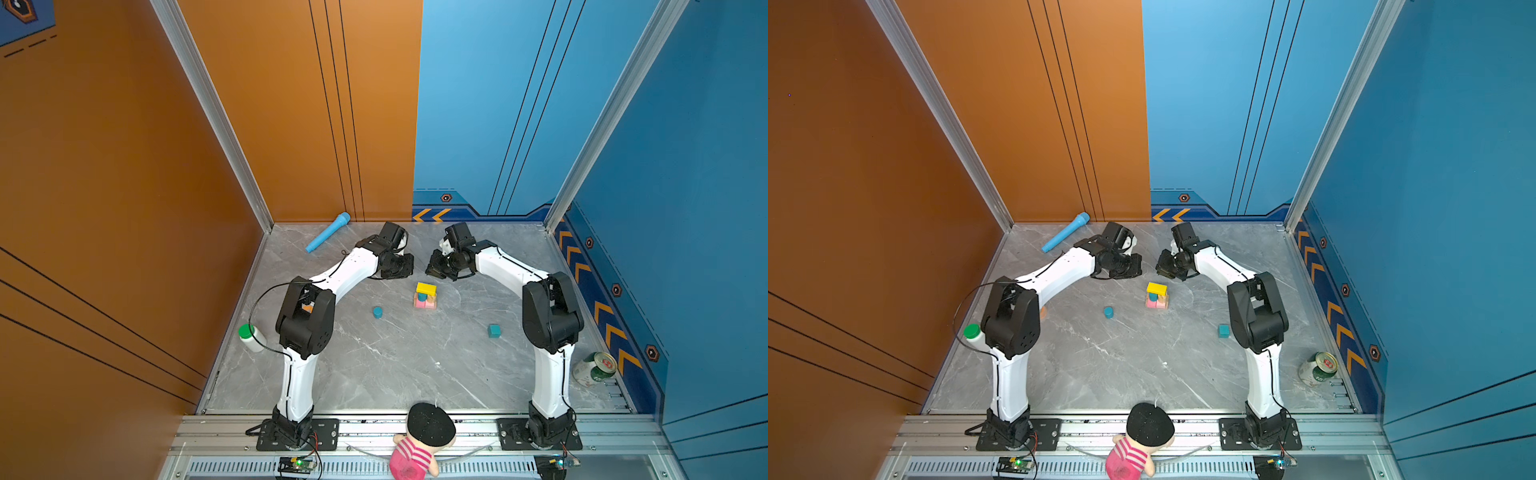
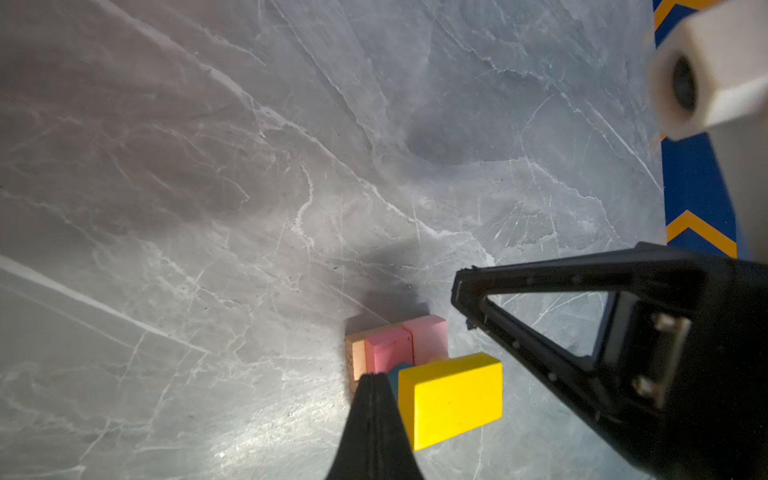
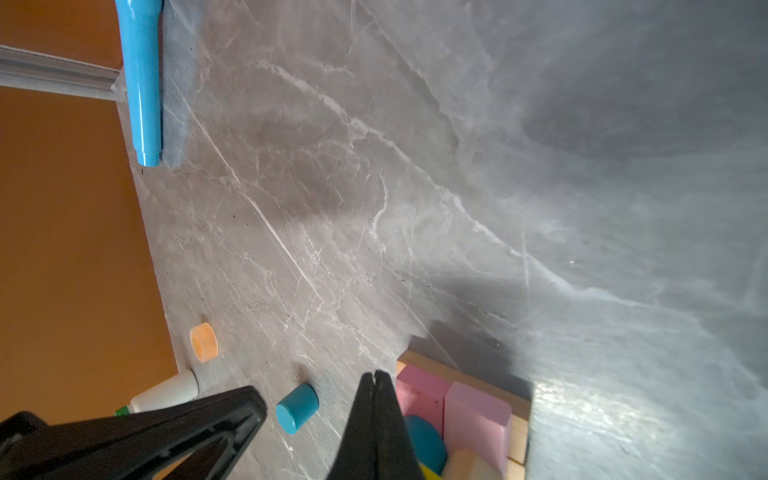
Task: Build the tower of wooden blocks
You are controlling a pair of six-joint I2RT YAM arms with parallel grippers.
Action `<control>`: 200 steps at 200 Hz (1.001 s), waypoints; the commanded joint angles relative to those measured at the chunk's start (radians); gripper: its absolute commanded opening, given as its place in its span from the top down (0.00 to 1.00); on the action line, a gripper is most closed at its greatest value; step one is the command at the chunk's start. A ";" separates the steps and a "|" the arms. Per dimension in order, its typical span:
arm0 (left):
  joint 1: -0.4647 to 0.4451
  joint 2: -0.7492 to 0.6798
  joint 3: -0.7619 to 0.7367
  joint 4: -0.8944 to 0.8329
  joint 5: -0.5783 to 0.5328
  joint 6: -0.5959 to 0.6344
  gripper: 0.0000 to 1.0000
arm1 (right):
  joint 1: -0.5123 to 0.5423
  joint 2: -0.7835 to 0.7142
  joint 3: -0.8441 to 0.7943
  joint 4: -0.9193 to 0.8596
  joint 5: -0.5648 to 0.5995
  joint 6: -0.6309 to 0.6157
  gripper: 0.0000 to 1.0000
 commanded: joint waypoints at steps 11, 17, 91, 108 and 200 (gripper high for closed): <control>-0.008 0.031 0.028 -0.036 0.028 0.008 1.00 | 0.016 0.014 0.031 -0.038 -0.027 -0.025 1.00; -0.007 0.034 0.029 -0.036 0.029 0.008 1.00 | 0.017 0.014 0.031 -0.038 -0.027 -0.025 1.00; -0.017 0.067 0.055 -0.046 0.040 0.007 1.00 | 0.018 0.048 0.026 -0.038 -0.026 -0.024 1.00; -0.021 0.069 0.060 -0.046 0.041 0.006 1.00 | 0.018 0.038 0.017 -0.038 -0.022 -0.022 1.00; -0.040 0.081 0.076 -0.055 0.047 0.004 1.00 | 0.018 -0.029 -0.042 -0.029 0.005 -0.019 1.00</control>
